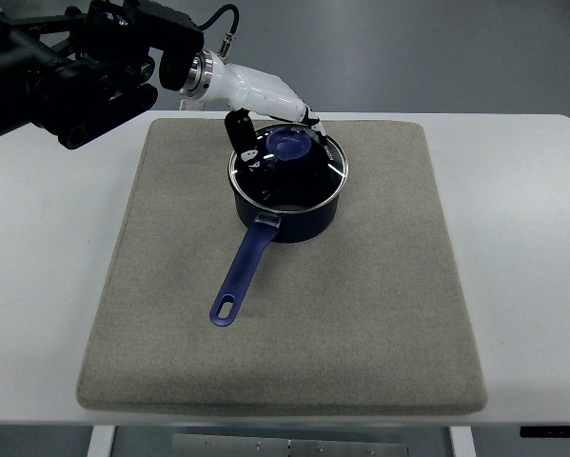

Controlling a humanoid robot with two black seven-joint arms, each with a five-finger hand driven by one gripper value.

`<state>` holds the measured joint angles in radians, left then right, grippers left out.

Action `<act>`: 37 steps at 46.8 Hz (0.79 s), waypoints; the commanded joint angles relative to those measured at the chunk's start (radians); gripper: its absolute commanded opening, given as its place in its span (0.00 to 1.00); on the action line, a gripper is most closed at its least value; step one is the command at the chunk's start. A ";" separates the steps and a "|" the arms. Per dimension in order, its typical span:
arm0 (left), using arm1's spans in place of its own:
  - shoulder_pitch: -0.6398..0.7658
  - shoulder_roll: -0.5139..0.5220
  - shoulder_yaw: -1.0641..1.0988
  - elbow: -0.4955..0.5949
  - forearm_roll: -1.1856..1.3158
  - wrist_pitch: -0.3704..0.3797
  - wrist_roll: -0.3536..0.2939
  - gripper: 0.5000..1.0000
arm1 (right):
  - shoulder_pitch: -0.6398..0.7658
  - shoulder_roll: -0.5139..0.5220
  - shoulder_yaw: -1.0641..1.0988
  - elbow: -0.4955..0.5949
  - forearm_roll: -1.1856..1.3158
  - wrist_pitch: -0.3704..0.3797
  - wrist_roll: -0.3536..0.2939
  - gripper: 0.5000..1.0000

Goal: Open pot lid and place left with left hand
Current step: 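Close the left hand fingers around the blue knob of the glass lid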

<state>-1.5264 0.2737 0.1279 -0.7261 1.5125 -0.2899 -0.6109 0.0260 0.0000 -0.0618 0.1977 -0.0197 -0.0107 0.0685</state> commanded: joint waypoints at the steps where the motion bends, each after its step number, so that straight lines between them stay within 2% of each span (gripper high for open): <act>1: -0.001 0.001 -0.001 -0.001 0.002 0.000 0.000 0.89 | 0.000 0.000 0.000 0.000 0.000 0.000 -0.001 0.83; 8: 0.000 0.001 0.001 -0.003 0.002 -0.002 0.000 0.93 | 0.000 0.000 0.000 0.000 0.001 0.000 0.001 0.83; 18: 0.000 -0.001 0.001 -0.004 0.000 0.000 0.000 0.87 | 0.000 0.000 0.000 0.000 0.000 0.000 -0.001 0.83; 23: 0.000 -0.001 0.001 -0.003 0.003 0.000 0.000 0.76 | 0.000 0.000 0.000 0.000 0.000 0.000 -0.001 0.83; 26: 0.000 -0.001 0.001 -0.001 0.003 0.000 0.000 0.66 | 0.000 0.000 0.000 0.000 0.000 0.000 -0.001 0.83; 34: -0.001 0.001 0.002 -0.001 0.008 0.000 0.000 0.54 | 0.000 0.000 -0.001 0.000 0.000 0.000 0.001 0.83; 37: -0.001 0.001 0.002 0.001 0.009 0.002 0.000 0.41 | 0.000 0.000 0.000 0.000 0.000 0.000 0.001 0.83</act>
<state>-1.5263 0.2740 0.1303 -0.7271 1.5204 -0.2891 -0.6109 0.0260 0.0000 -0.0616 0.1977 -0.0198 -0.0107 0.0679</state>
